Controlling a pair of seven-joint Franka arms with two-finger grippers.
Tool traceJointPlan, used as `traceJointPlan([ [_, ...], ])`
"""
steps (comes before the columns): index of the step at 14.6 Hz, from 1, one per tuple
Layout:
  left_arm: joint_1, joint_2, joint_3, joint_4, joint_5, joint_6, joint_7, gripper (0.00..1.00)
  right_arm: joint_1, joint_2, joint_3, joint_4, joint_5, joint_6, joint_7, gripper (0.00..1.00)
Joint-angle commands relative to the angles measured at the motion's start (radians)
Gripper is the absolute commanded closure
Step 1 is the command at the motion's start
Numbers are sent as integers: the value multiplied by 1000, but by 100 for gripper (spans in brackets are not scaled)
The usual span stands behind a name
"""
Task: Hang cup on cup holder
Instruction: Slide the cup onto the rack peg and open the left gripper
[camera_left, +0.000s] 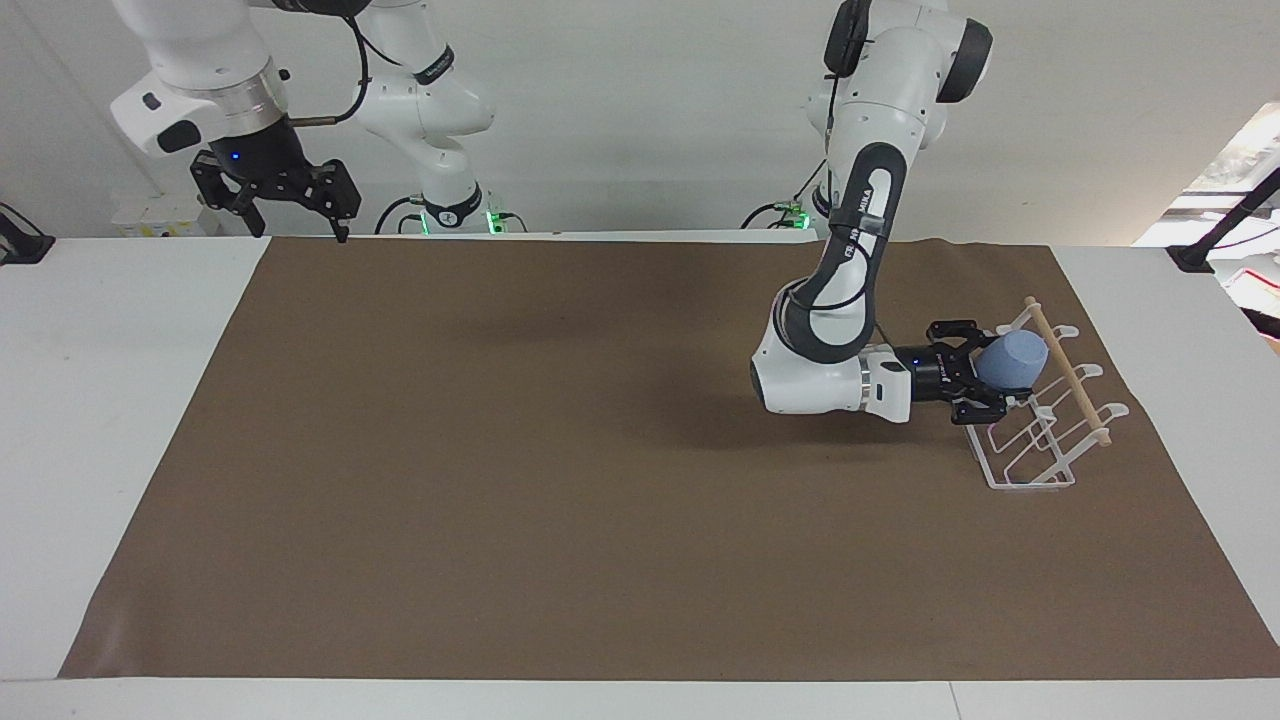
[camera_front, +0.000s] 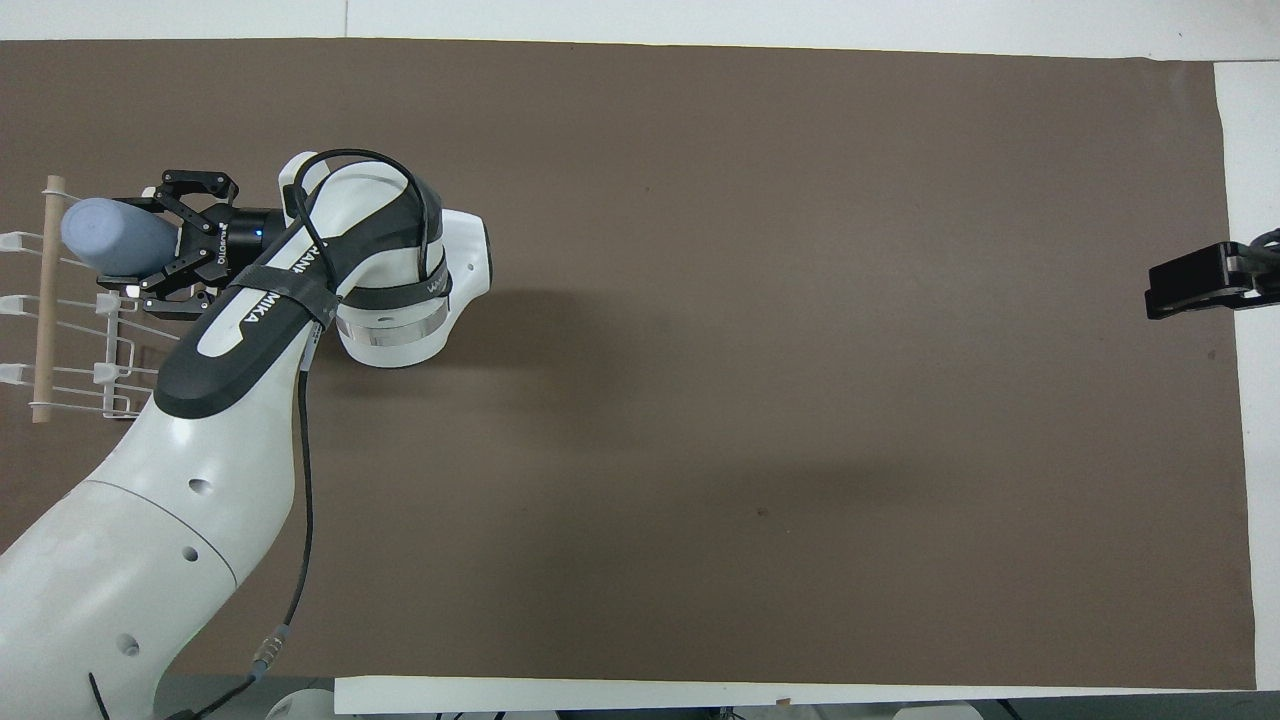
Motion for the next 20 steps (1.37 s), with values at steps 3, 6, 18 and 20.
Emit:
traceJointPlan([
  [3,84,27,-1,22,58,64,-4,100,-38,14,11,20,-9,-18,-40,1],
  [6,89,31,-8,5,53,103,-4,100,-38,11,11,11,-9,-23,-40,0],
  [18,134,-57,-8,20,-73,303,11,0,-35,-12,12,-20,-6,-52,-45,1],
  [20,129,-84,-8,45,-73,251,59,0,-32,-12,14,-20,-6,-52,-45,1],
])
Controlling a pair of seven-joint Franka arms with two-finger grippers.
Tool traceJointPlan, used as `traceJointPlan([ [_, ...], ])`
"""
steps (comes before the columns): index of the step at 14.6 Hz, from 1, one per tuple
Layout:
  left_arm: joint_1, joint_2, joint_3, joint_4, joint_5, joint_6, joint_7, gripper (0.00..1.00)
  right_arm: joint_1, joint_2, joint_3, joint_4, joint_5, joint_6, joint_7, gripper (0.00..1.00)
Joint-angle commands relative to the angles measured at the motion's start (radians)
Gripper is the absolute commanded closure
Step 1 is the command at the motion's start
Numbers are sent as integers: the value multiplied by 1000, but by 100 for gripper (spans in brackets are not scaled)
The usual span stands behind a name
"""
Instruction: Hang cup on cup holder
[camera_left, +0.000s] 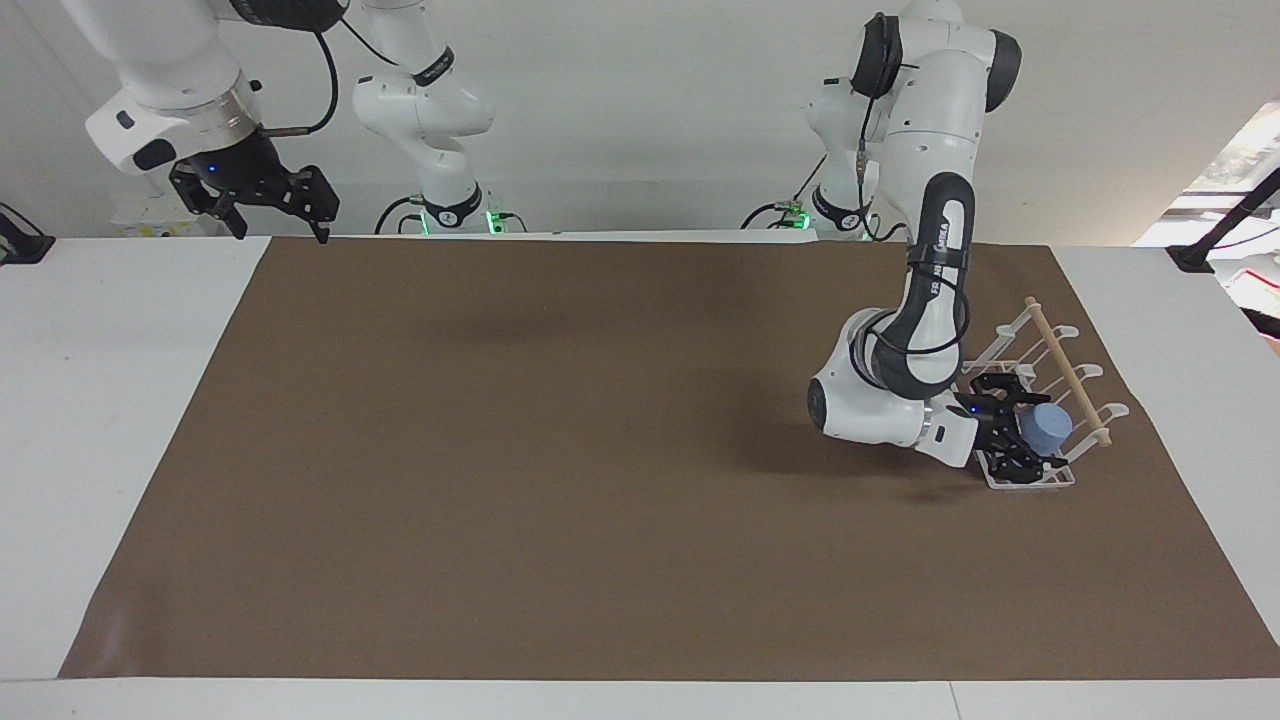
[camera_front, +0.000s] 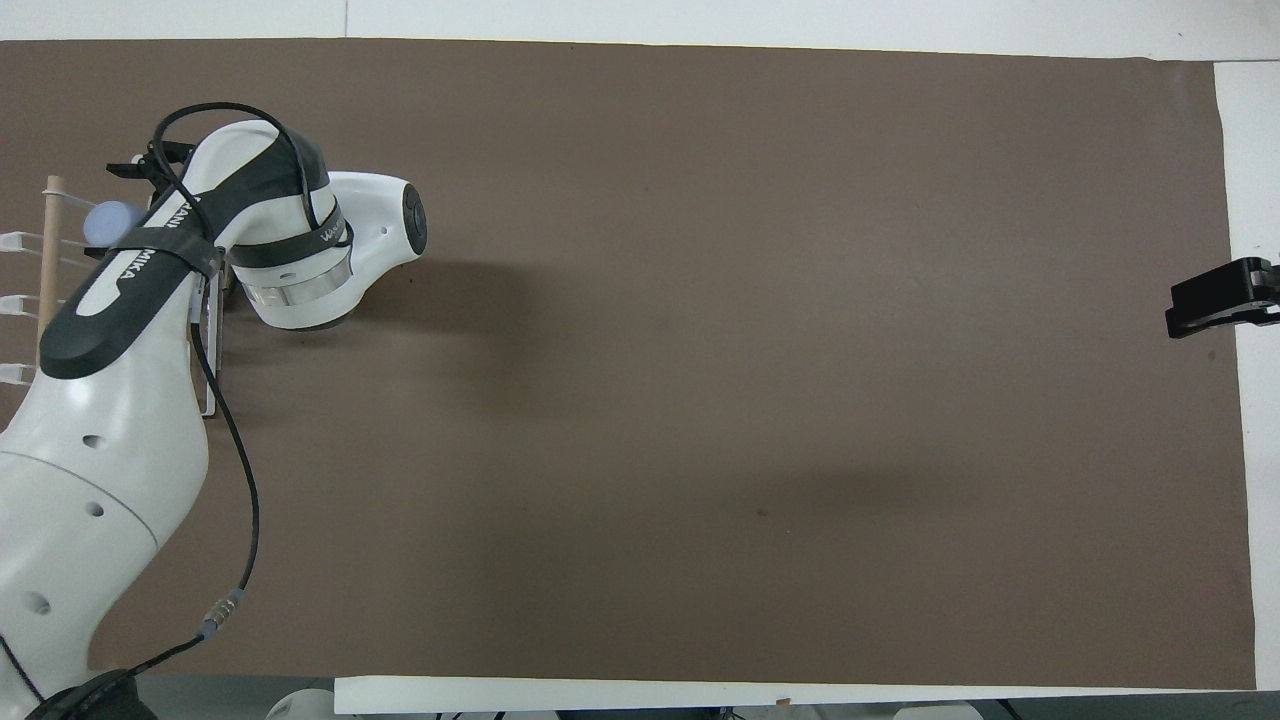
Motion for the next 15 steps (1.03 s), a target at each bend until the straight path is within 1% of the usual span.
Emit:
traceJointPlan([
  [1,-16,-62,1,30,-25,-74,78,0,-3,-18,5,-17,-6,-5,-17,1],
  [3,-7,-80,1,85,-25,-99,177,1,-8,-16,5,-17,-5,-5,-17,1],
  [4,-2,-121,-2,105,-60,-88,268,1,-12,-16,3,-17,-5,-5,-16,1],
  [6,32,-210,4,95,-251,-49,429,1,-38,-22,0,-31,9,-13,-16,1],
  [7,39,-255,4,87,-314,-41,510,1,-52,-23,0,-31,38,-12,-16,1],
  [8,79,-290,2,79,-371,-26,588,1,-57,-23,0,-31,67,-10,-14,1],
  [10,145,-341,4,61,-538,77,746,1,-60,-23,0,-31,80,-10,-11,1],
  [12,197,-346,2,61,-695,146,948,1,-57,-23,0,-34,81,-13,-17,1],
  [13,219,-346,5,64,-799,175,1109,0,-54,-23,2,-34,81,-13,-17,1],
  [14,240,-347,7,65,-882,201,1222,0,-51,-24,2,-34,81,-13,-17,1],
  [15,256,-356,7,65,-939,206,1312,0,-49,-24,2,-34,81,-13,-17,1],
])
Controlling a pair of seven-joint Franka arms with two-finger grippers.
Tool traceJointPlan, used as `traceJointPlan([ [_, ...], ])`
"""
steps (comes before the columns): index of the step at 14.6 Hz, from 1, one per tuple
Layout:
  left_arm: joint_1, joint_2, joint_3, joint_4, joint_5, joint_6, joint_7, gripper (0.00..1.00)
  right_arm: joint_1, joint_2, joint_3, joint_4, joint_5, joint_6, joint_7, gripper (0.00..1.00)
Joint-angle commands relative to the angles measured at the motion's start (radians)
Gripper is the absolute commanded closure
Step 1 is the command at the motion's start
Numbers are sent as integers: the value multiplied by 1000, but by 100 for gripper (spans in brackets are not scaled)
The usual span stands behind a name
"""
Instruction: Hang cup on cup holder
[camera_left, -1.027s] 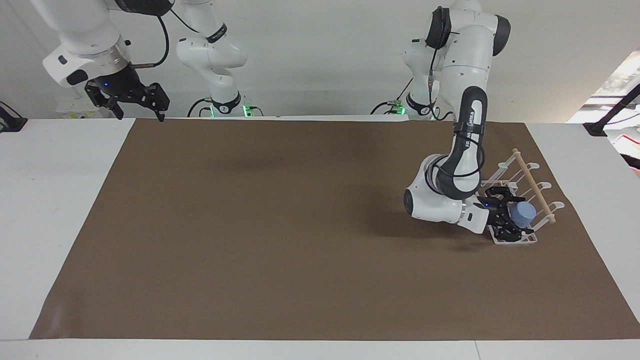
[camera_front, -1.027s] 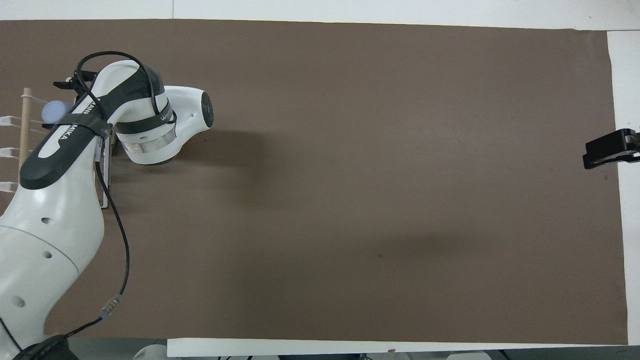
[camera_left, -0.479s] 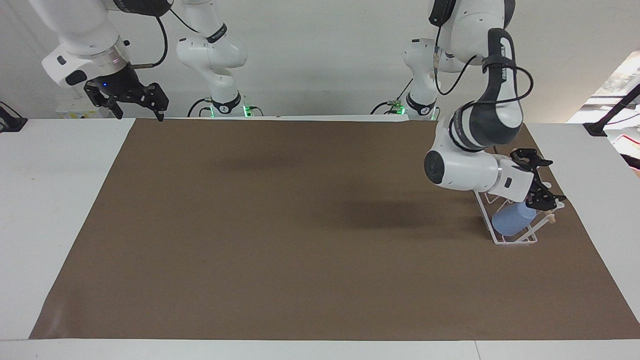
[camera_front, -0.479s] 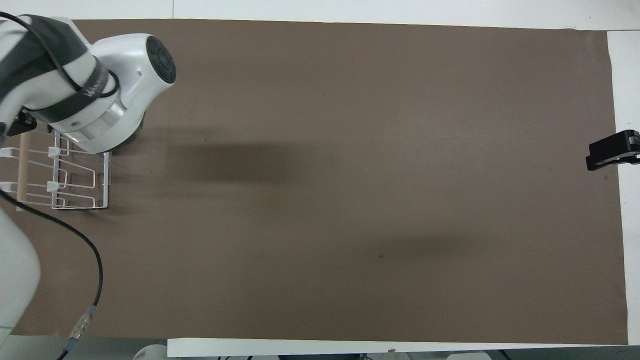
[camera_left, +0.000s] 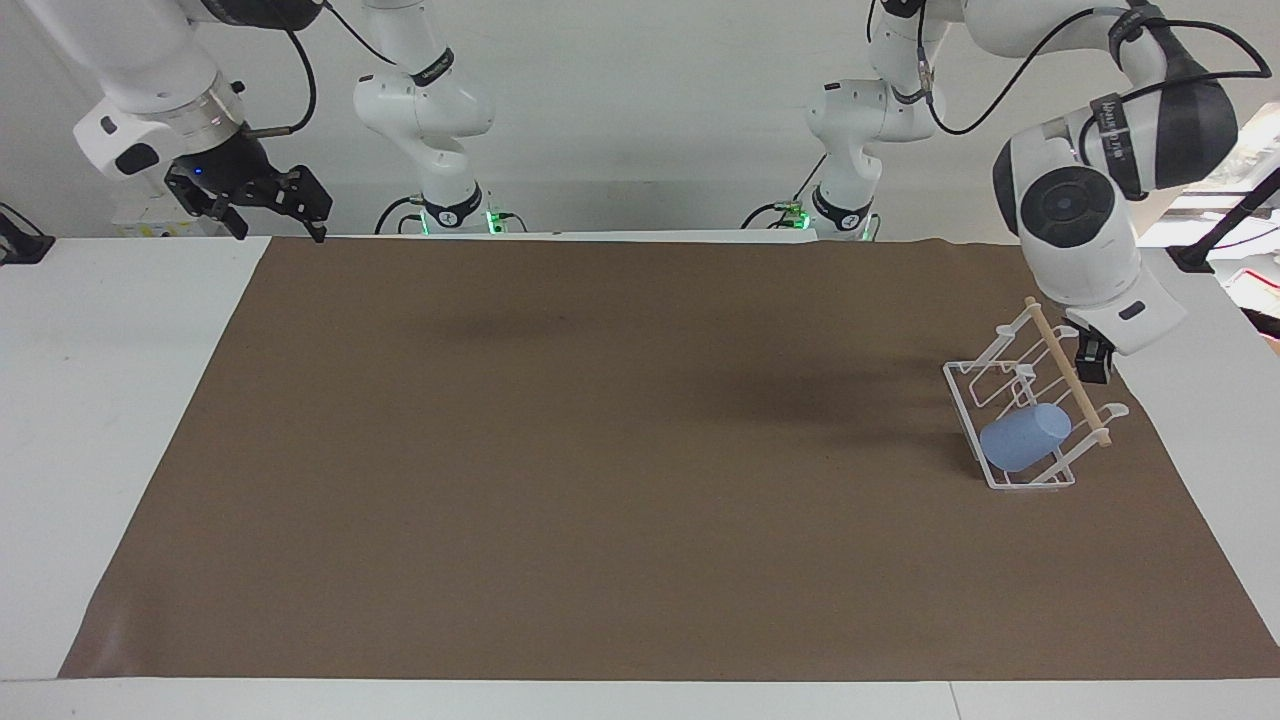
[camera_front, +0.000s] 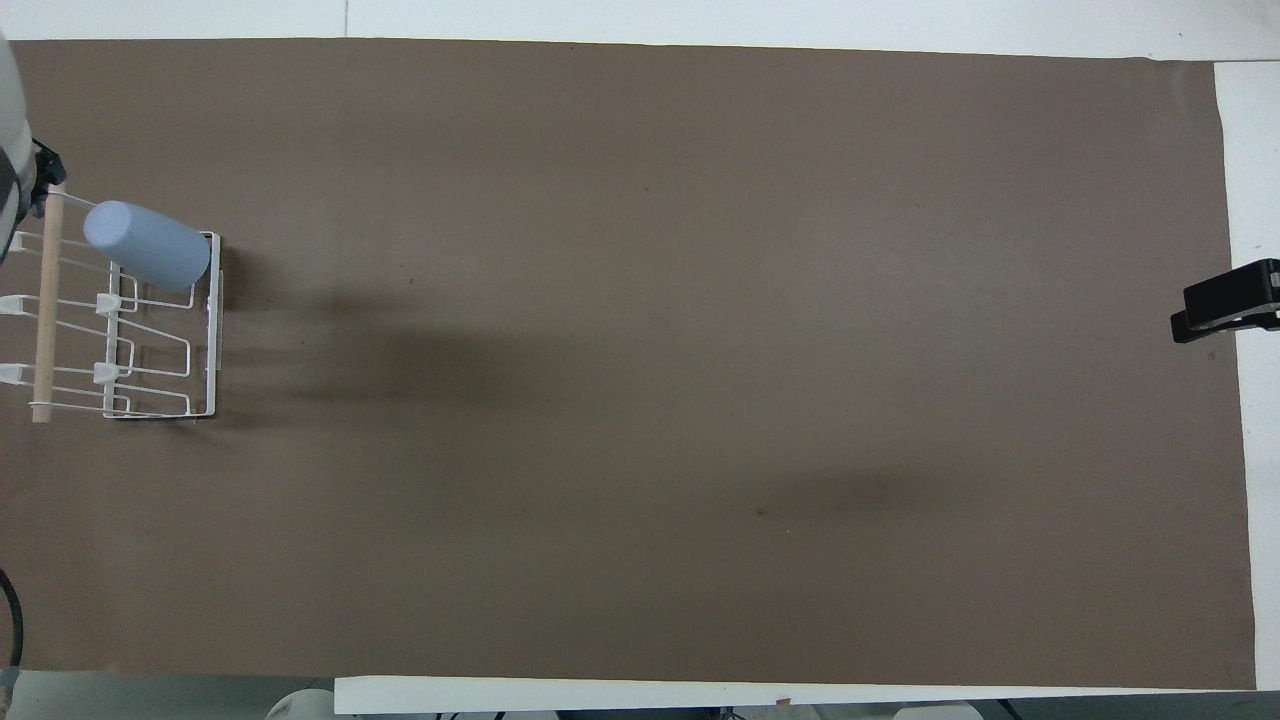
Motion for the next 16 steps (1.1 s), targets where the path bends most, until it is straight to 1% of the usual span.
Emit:
traceJointPlan([
  [1,36,-31,-3,-32,-150,37,274,0,-8,-22,6,-24,15,-5,-17,1],
  [4,65,-94,0,-49,-346,25,643,0,-10,-22,6,-24,15,-5,-17,1],
  [7,67,-113,0,-43,-446,-16,926,0,-10,-22,6,-24,15,-5,-17,1],
  [9,69,-117,2,-35,-482,-21,1057,0,-10,-22,6,-24,15,-5,-17,1],
  [10,67,-119,0,-30,-483,-18,1073,0,-10,-22,6,-24,15,-5,-17,1],
  [11,66,-113,-1,-4,-488,-18,1073,0,-10,-22,6,-24,15,-5,-17,1],
  [12,63,-106,-1,20,-520,-26,1071,0,-10,-22,6,-24,15,-5,-17,1],
  [13,61,-102,-1,29,-540,-43,1073,0,-10,-22,6,-24,15,-5,-17,1],
  [16,55,-90,-6,52,-548,-49,1074,0,-10,-20,6,-24,15,-5,-17,1],
])
